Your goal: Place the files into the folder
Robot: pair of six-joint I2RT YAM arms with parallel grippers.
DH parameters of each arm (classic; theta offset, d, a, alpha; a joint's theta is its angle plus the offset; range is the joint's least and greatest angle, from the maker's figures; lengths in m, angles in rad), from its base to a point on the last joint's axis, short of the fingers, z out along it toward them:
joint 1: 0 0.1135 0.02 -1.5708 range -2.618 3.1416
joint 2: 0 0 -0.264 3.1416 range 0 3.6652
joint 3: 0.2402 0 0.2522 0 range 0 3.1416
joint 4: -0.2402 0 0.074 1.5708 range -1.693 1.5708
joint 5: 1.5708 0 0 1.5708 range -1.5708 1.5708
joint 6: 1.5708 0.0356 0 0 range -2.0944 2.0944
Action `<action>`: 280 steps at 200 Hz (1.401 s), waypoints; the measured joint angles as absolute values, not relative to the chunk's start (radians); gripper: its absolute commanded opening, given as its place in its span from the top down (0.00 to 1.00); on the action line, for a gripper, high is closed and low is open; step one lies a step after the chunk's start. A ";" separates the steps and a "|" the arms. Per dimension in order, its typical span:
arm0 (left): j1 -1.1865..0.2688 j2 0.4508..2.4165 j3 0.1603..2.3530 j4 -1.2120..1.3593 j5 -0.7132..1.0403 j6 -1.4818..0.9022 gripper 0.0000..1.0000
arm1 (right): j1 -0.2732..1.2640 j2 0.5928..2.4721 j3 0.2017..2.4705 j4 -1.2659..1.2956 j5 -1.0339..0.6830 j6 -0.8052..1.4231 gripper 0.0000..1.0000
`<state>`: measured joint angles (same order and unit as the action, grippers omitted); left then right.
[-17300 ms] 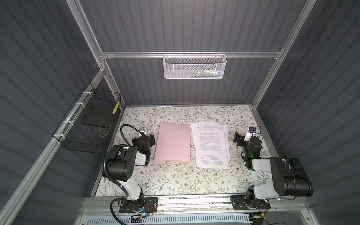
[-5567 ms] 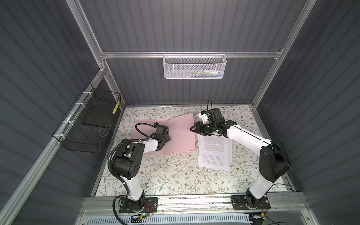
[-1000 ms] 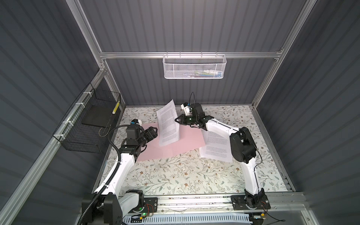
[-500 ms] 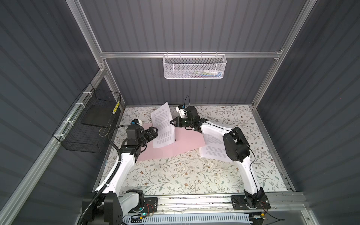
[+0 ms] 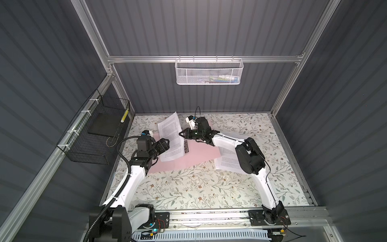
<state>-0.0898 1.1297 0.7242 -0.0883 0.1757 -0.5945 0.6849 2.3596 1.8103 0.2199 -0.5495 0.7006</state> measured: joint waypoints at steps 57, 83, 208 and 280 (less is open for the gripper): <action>-0.090 1.130 0.724 -0.089 0.176 -0.594 0.22 | 0.721 2.459 1.853 0.231 -0.550 0.717 1.00; -0.090 1.130 0.724 -0.089 0.176 -0.594 0.23 | 0.732 2.480 1.855 0.226 -0.550 0.719 1.00; -0.090 1.140 0.716 -0.089 0.160 -0.595 0.24 | 0.776 2.489 1.866 0.241 -0.487 0.817 1.00; -0.090 1.149 0.711 -0.089 0.150 -0.595 0.24 | 0.780 2.496 1.867 0.238 -0.456 0.868 1.00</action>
<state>-0.0898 1.1488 0.7113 -0.0891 0.1497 -0.5949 0.7795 2.4958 1.8668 0.2382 -0.4557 0.8680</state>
